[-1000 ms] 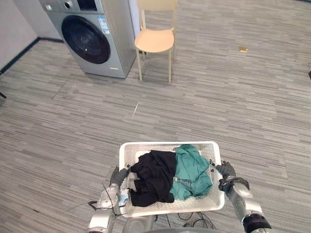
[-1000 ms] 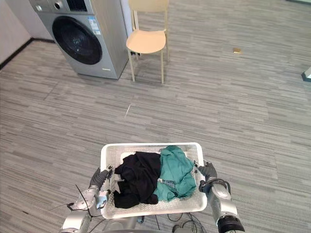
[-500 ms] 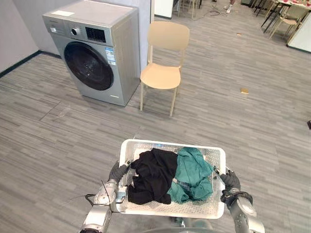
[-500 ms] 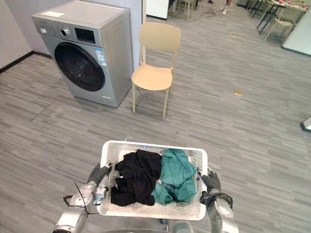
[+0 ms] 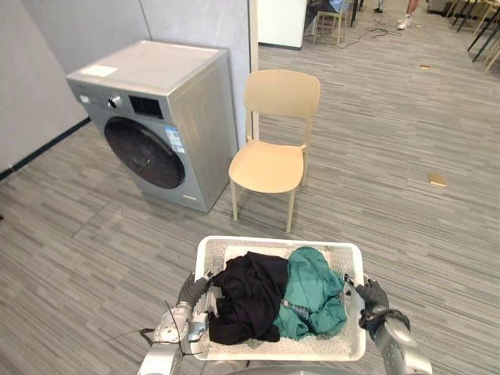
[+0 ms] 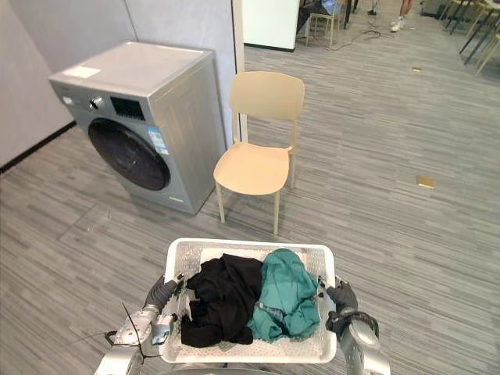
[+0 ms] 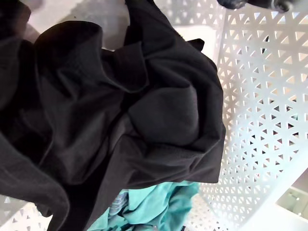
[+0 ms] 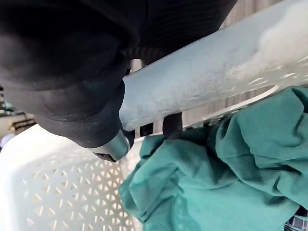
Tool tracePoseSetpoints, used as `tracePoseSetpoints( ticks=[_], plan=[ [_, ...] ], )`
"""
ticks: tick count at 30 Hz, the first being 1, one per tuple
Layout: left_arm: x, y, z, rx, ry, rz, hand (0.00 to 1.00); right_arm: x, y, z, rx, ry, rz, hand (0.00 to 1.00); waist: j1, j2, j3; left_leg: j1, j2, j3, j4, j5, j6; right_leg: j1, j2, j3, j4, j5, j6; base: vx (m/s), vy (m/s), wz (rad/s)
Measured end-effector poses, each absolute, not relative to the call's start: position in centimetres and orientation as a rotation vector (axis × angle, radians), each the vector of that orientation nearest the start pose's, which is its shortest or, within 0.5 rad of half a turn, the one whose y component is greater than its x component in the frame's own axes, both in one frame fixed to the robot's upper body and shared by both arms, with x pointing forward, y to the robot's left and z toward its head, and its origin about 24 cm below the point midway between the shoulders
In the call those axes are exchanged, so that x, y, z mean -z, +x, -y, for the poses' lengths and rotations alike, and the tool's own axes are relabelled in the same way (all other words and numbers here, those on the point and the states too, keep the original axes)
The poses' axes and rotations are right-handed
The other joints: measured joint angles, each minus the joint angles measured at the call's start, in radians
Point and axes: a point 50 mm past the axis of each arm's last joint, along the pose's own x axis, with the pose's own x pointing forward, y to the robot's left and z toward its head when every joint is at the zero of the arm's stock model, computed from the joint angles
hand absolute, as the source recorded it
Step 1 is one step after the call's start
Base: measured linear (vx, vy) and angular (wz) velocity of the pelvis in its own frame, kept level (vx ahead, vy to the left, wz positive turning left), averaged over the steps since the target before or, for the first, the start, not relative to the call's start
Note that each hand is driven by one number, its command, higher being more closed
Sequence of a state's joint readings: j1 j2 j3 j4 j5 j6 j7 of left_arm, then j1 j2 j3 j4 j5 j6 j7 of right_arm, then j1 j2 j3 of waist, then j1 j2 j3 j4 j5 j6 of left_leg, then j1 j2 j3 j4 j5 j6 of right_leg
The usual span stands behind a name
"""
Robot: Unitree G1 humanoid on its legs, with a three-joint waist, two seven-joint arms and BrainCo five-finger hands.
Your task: Pick up the laundry basket with both hands and put the clothes into the washing machine.
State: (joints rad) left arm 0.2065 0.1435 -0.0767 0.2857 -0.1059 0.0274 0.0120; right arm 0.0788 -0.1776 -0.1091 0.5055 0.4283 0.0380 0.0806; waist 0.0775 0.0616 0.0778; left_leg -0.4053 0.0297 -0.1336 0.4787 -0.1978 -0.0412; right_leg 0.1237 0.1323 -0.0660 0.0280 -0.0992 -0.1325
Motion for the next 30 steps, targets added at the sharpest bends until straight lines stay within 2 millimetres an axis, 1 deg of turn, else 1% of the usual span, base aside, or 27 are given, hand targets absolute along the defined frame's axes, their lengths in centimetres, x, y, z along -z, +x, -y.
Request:
tracePoseSetpoints(
  ticks=[1,3,4,5,6,7,8,9,10,11,12,13,14,15,16,18,19,20,21,22,23,24,25,27,28,29,30],
  plan=[
    [6.8,17.6,-18.1,-0.033,0.040,-0.526,1.00,7.9,19.1,22.4,0.195,0.289,-0.558,1.00,0.001,0.010,-0.008,0.019,-0.011,-0.004,-0.200,0.075,-0.033,0.035,0.002,0.018,-0.008,-0.025,0.030,0.39,0.087,-0.31],
    [6.8,17.5,-18.1,-0.038,0.039,-0.528,1.00,8.1,19.0,22.5,0.193,0.281,-0.561,1.00,0.011,0.019,-0.015,0.019,-0.012,0.014,-0.295,0.118,-0.070,0.083,0.009,0.045,-0.014,-0.071,0.058,0.39,0.123,-0.47],
    [6.8,17.5,-18.2,-0.043,0.041,-0.527,1.00,8.1,19.2,22.1,0.184,0.284,-0.559,1.00,0.024,0.001,-0.025,0.031,-0.011,0.036,-0.295,0.208,-0.030,0.097,-0.006,0.078,0.008,-0.109,0.068,0.52,0.161,-0.67],
    [6.8,17.5,-18.3,-0.045,0.042,-0.529,1.00,8.1,19.2,22.0,0.184,0.287,-0.559,1.00,0.028,-0.015,-0.036,0.037,-0.014,0.063,-0.296,0.245,-0.011,0.099,-0.021,0.094,0.032,-0.133,0.079,0.42,0.104,-0.68],
    [6.8,17.4,-18.4,-0.046,0.043,-0.531,1.00,8.1,19.1,21.8,0.185,0.292,-0.560,1.00,0.035,-0.031,-0.052,0.050,-0.019,0.099,-0.295,0.291,0.026,0.088,-0.043,0.104,0.085,-0.167,0.111,0.56,0.108,-0.50],
    [6.8,17.4,-18.5,-0.041,0.053,-0.532,1.00,8.4,18.8,21.6,0.194,0.301,-0.570,1.00,0.035,-0.059,-0.057,0.071,-0.042,0.115,-0.283,0.319,0.060,0.054,-0.074,0.106,0.215,-0.208,0.169,0.68,0.128,-0.29],
    [6.8,17.6,-18.5,-0.023,0.071,-0.535,1.00,8.7,18.4,21.6,0.207,0.312,-0.581,1.00,0.021,-0.089,-0.056,0.108,-0.072,0.118,-0.288,0.295,0.082,-0.018,-0.101,0.095,0.415,-0.211,0.196,0.66,0.125,0.02],
    [6.8,17.6,-18.5,-0.016,0.078,-0.537,1.00,8.8,18.1,21.6,0.212,0.316,-0.585,1.00,0.009,-0.098,-0.056,0.125,-0.085,0.113,-0.289,0.280,0.096,-0.060,-0.111,0.091,0.528,-0.190,0.230,0.54,0.106,0.36],
    [6.8,17.6,-18.4,-0.004,0.086,-0.540,1.00,9.1,17.6,21.7,0.227,0.325,-0.596,1.00,-0.009,-0.111,-0.049,0.170,-0.109,0.101,-0.288,0.247,0.114,-0.142,-0.137,0.077,0.744,-0.108,0.258,0.52,0.105,0.48],
    [7.0,17.4,-18.3,-0.001,0.088,-0.557,1.00,9.3,17.0,21.8,0.234,0.327,-0.611,1.00,-0.015,-0.111,-0.042,0.225,-0.122,0.094,-0.285,0.214,0.128,-0.197,-0.148,0.068,0.900,-0.104,0.232,0.50,0.110,0.40],
    [7.1,17.3,-18.2,0.001,0.088,-0.565,1.00,9.5,16.6,21.8,0.238,0.327,-0.619,1.00,-0.014,-0.104,-0.037,0.257,-0.122,0.089,-0.284,0.198,0.133,-0.218,-0.149,0.063,0.947,-0.110,0.220,0.47,0.115,0.27],
    [7.1,17.3,-18.1,0.008,0.093,-0.570,1.00,9.5,16.2,21.8,0.242,0.329,-0.620,1.00,-0.015,-0.089,-0.028,0.310,-0.117,0.076,-0.287,0.169,0.139,-0.266,-0.154,0.039,0.993,-0.131,0.187,0.42,0.118,0.15],
    [6.8,17.5,-18.2,0.004,0.091,-0.554,1.00,8.8,16.7,21.6,0.227,0.326,-0.583,1.00,-0.014,-0.084,-0.025,0.343,-0.114,0.072,-0.288,0.146,0.142,-0.319,-0.153,0.028,0.971,-0.156,0.162,0.39,0.113,0.17],
    [6.5,17.7,-18.2,0.001,0.090,-0.539,1.00,8.5,16.9,21.6,0.223,0.326,-0.569,1.00,-0.014,-0.084,-0.025,0.355,-0.113,0.068,-0.288,0.134,0.144,-0.345,-0.152,0.020,0.935,-0.167,0.149,0.35,0.080,0.22],
    [5.9,18.1,-18.2,0.002,0.090,-0.509,1.00,8.2,17.0,21.6,0.226,0.332,-0.550,1.00,-0.015,-0.078,-0.021,0.380,-0.106,0.058,-0.287,0.114,0.144,-0.380,-0.151,0.001,0.827,-0.176,0.135,0.32,0.040,0.23],
    [5.5,18.3,-18.4,-0.002,0.092,-0.489,1.00,7.7,17.3,21.5,0.222,0.337,-0.523,1.00,-0.013,-0.070,-0.018,0.405,-0.089,0.052,-0.287,0.082,0.133,-0.393,-0.138,-0.046,0.591,-0.162,0.150,0.29,0.005,0.15],
    [5.4,18.3,-18.7,-0.004,0.103,-0.488,1.00,7.8,17.3,21.2,0.220,0.347,-0.524,1.00,-0.010,-0.070,-0.021,0.413,-0.089,0.054,-0.289,0.062,0.121,-0.373,-0.132,-0.043,0.370,-0.105,0.178,0.26,-0.061,0.09],
    [5.4,18.3,-18.9,-0.008,0.108,-0.488,1.00,7.9,17.3,21.0,0.218,0.352,-0.528,1.00,-0.012,-0.083,-0.021,0.420,-0.096,0.053,-0.289,0.052,0.118,-0.363,-0.135,-0.035,0.298,-0.069,0.179,0.33,-0.129,0.14],
    [5.4,18.3,-19.1,-0.015,0.109,-0.493,1.00,8.1,17.3,20.7,0.216,0.357,-0.536,1.00,-0.010,-0.113,-0.031,0.426,-0.107,0.039,-0.281,0.029,0.112,-0.347,-0.136,-0.008,0.237,-0.008,0.160,0.39,-0.189,0.31],
    [5.4,18.3,-19.0,-0.011,0.109,-0.496,1.00,8.1,17.1,20.9,0.221,0.354,-0.538,1.00,-0.015,-0.108,-0.032,0.425,-0.106,0.010,-0.259,0.007,0.099,-0.322,-0.126,-0.017,0.193,0.058,0.127,0.33,-0.188,0.42],
    [5.4,18.3,-19.0,-0.010,0.107,-0.494,1.00,8.1,17.1,21.0,0.223,0.351,-0.535,1.00,-0.017,-0.110,-0.035,0.420,-0.105,-0.009,-0.249,-0.005,0.092,-0.312,-0.125,-0.029,0.176,0.090,0.114,0.32,-0.201,0.61],
    [5.5,18.3,-18.6,-0.009,0.093,-0.493,1.00,7.9,17.1,21.4,0.228,0.344,-0.529,1.00,-0.016,-0.098,-0.035,0.411,-0.092,-0.039,-0.221,-0.039,0.082,-0.297,-0.115,-0.059,0.163,0.116,0.100,0.29,-0.182,0.62],
    [5.5,18.3,-18.2,-0.008,0.080,-0.493,1.00,7.8,17.0,21.8,0.231,0.333,-0.525,1.00,-0.011,-0.072,-0.033,0.398,-0.072,-0.061,-0.176,-0.074,0.069,-0.281,-0.098,-0.091,0.157,0.104,0.085,0.28,-0.161,0.58],
    [5.5,18.3,-18.2,-0.009,0.078,-0.493,1.00,7.8,17.2,21.8,0.230,0.332,-0.522,1.00,-0.009,-0.054,-0.030,0.369,-0.056,-0.069,-0.082,-0.099,0.039,-0.262,-0.087,-0.123,0.157,0.082,0.068,0.24,-0.101,0.49],
    [5.5,18.3,-18.2,-0.013,0.075,-0.493,1.00,7.6,17.2,21.8,0.226,0.329,-0.518,1.00,-0.004,-0.041,-0.022,0.325,-0.047,-0.066,0.049,-0.114,-0.001,-0.228,-0.074,-0.135,0.145,0.075,0.058,0.29,-0.119,0.44],
    [5.6,18.2,-18.2,-0.015,0.072,-0.495,1.00,7.4,17.5,21.6,0.216,0.327,-0.512,1.00,0.002,-0.035,-0.020,0.271,-0.030,-0.047,0.173,-0.123,-0.013,-0.194,-0.061,-0.140,0.128,0.062,0.049,0.22,-0.094,0.26],
    [5.5,18.3,-18.3,-0.021,0.072,-0.491,1.00,7.3,17.6,21.5,0.209,0.327,-0.509,1.00,0.006,-0.037,-0.019,0.251,-0.016,-0.038,0.211,-0.125,-0.010,-0.181,-0.058,-0.141,0.125,0.055,0.048,0.22,-0.093,0.04]
  ],
)
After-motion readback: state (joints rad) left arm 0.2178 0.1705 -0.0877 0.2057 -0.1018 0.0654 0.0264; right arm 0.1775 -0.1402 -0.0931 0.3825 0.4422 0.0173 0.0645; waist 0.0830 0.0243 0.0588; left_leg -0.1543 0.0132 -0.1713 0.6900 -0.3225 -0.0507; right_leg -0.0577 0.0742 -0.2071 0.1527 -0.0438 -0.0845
